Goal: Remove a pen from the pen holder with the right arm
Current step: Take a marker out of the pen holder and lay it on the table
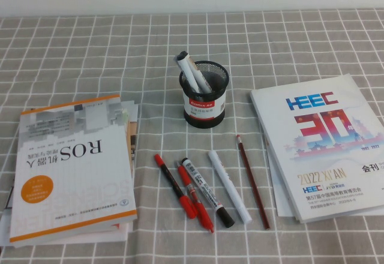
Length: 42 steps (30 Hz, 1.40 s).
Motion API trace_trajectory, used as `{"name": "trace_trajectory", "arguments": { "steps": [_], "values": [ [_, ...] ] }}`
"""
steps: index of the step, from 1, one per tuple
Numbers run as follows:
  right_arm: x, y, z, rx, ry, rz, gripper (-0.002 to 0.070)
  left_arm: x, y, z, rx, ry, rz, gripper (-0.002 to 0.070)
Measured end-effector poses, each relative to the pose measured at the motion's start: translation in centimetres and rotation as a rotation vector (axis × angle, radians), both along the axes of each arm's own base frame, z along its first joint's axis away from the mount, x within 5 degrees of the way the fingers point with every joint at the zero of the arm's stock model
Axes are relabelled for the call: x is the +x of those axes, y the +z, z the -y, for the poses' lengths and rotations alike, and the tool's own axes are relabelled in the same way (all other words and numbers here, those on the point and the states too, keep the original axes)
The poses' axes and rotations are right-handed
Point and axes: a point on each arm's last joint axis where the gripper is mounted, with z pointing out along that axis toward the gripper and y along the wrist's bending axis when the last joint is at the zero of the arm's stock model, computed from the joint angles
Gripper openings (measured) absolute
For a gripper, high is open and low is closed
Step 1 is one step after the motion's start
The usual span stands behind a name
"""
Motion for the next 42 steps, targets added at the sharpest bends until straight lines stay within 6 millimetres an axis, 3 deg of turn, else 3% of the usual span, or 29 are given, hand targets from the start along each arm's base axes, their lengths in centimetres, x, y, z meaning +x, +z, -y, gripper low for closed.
{"name": "trace_trajectory", "arguments": {
  "steps": [6,13,18,25,28,34,42],
  "values": [
    [0.3,3.1,-1.2,-0.070,0.147,-0.137,-0.0013,0.0,0.0,0.0,0.000,0.000,0.000,-0.0004],
    [2.5,6.3,-1.8,-0.232,0.275,-0.377,-0.0013,0.0,0.0,0.0,0.000,0.000,0.000,-0.0004],
    [5.3,7.8,-1.7,-0.349,0.335,-0.529,-0.0013,0.0,0.0,0.0,0.000,0.000,0.000,-0.0004],
    [9.3,9.8,-1.9,-0.421,0.388,-0.547,-0.0012,0.0,0.0,0.0,0.000,0.000,0.000,-0.0004],
    [10.9,10.2,-2.8,-0.449,0.429,-0.523,-0.0013,0.0,0.0,0.0,0.000,0.000,0.000,-0.0004],
    [13.8,10.2,-8.0,-0.512,0.578,-0.411,-0.0013,0.0,0.0,0.0,0.000,0.000,0.000,-0.0004],
    [17.8,8.6,-18.1,-0.610,0.743,-0.282,-0.0012,0.0,0.0,0.0,0.000,0.000,0.000,-0.0004]
  ]
}}
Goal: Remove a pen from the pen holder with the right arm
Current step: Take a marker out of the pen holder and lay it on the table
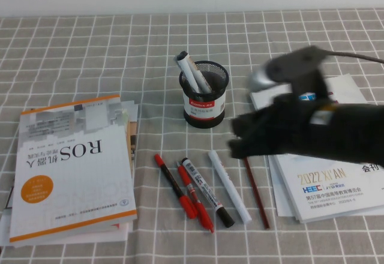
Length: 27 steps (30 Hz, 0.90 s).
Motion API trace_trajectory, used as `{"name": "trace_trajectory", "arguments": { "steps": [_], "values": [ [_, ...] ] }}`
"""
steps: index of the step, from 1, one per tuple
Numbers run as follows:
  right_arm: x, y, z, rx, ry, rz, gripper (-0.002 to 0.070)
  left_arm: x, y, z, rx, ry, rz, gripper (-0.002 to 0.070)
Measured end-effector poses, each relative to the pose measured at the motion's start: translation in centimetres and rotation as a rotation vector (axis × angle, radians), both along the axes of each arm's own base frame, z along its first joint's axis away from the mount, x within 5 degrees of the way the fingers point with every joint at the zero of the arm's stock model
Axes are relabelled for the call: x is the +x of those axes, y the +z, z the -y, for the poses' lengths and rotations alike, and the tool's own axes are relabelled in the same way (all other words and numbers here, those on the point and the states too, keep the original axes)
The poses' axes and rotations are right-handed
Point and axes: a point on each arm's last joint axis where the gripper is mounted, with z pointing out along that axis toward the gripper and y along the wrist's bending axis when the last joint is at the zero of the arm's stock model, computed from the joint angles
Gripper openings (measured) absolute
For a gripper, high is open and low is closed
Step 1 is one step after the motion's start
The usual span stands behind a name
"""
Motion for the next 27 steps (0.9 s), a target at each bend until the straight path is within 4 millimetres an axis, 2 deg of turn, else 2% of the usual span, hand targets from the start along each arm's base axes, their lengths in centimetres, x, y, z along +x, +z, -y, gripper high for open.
{"name": "trace_trajectory", "arguments": {
  "steps": [5,8,9,13,16,22,27],
  "values": [
    [2.5,-0.9,-5.2,-0.023,0.076,0.048,0.0001,0.0,0.0,0.0,0.000,0.000,0.000,-0.0004],
    [4.1,-1.4,-7.2,-0.030,0.081,0.129,0.0067,0.0,0.0,0.0,0.000,0.000,0.000,-0.0004],
    [4.6,-1.8,-7.7,-0.032,0.076,0.159,0.0111,0.0,0.0,0.0,0.000,0.000,0.000,-0.0004],
    [6.1,-3.0,-8.5,-0.014,0.027,0.267,0.0281,0.0,0.0,0.0,0.000,0.000,0.000,-0.0004],
    [7.1,-4.1,-9.0,0.001,-0.012,0.348,0.0357,0.0,0.0,0.0,0.000,0.000,0.000,-0.0004],
    [8.6,-6.1,-9.3,-0.035,-0.072,0.516,0.0385,0.0,0.0,0.0,0.000,0.000,0.000,-0.0004],
    [9.6,-6.9,-9.6,-0.063,-0.128,0.562,0.0385,0.0,0.0,0.0,0.000,0.000,0.000,-0.0004]
  ]
}}
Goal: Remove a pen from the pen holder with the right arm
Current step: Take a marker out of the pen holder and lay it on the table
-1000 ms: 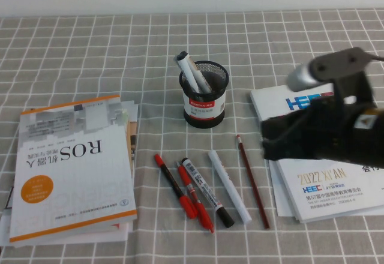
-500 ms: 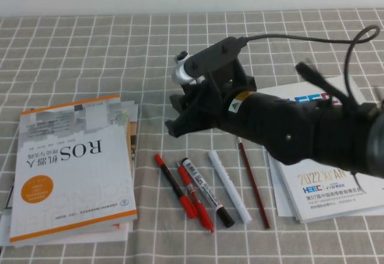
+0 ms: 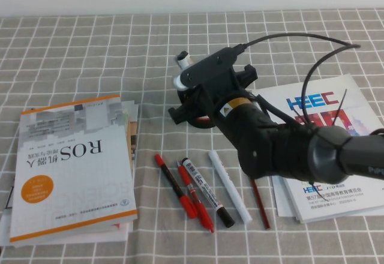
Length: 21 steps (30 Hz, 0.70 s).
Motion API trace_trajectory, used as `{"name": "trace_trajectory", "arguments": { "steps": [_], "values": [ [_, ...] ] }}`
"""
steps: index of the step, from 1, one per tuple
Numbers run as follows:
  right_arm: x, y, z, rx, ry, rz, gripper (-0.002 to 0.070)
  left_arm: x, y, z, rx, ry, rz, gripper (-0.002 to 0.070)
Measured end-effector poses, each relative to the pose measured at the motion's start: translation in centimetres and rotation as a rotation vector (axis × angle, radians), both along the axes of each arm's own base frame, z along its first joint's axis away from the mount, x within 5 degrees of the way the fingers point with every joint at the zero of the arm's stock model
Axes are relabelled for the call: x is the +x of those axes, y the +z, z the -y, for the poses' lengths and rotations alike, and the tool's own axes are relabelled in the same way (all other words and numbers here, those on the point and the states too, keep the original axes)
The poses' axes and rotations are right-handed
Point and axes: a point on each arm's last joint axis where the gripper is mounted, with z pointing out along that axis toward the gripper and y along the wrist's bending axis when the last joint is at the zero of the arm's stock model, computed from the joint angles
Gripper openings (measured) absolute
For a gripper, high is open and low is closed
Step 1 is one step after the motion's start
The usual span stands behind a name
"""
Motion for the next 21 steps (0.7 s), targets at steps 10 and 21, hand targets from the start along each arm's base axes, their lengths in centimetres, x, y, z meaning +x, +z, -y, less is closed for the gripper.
{"name": "trace_trajectory", "arguments": {
  "steps": [10,21],
  "values": [
    [2.3,0.3,-1.9,-0.011,-0.027,0.062,0.0362,0.0,0.0,0.0,0.000,0.000,0.000,-0.0004],
    [3.5,-1.5,-2.5,-0.027,-0.059,0.032,0.0361,0.0,0.0,0.0,0.000,0.000,0.000,-0.0004]
  ]
}}
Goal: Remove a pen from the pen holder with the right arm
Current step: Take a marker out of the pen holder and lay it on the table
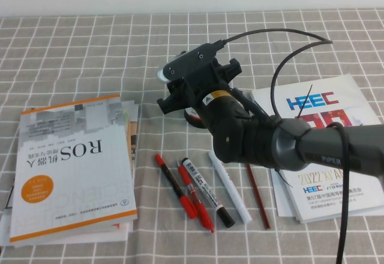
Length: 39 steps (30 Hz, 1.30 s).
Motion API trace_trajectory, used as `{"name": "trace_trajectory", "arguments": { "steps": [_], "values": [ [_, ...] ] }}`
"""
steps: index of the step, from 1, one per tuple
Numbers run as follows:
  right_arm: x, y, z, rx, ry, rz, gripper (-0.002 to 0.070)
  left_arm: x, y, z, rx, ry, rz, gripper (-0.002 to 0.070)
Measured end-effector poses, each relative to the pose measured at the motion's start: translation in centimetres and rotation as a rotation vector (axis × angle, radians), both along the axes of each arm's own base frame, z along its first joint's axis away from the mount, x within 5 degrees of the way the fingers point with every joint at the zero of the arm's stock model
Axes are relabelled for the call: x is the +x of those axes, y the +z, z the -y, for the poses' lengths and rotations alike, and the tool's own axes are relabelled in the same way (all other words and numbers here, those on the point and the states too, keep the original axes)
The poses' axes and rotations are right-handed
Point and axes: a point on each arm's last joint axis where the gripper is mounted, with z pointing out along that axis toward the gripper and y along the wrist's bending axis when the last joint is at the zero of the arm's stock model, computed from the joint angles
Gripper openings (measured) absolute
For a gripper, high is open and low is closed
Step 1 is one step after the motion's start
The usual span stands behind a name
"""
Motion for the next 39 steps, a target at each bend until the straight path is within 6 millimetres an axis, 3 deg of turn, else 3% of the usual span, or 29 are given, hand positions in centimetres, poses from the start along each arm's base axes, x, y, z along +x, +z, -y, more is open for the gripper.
{"name": "trace_trajectory", "arguments": {
  "steps": [17,32,39],
  "values": [
    [0.75,-0.72,-0.15,0.007,-0.023,-0.010,0.0288,0.00,0.00,0.00,0.000,0.000,0.000,-0.0004],
    [0.91,-0.54,-0.04,0.012,-0.028,-0.007,0.0118,0.00,0.00,0.00,0.000,0.000,0.000,-0.0004],
    [0.91,-0.54,-0.04,0.012,-0.028,-0.007,0.0110,0.00,0.00,0.00,0.000,0.000,0.000,-0.0004]
  ]
}}
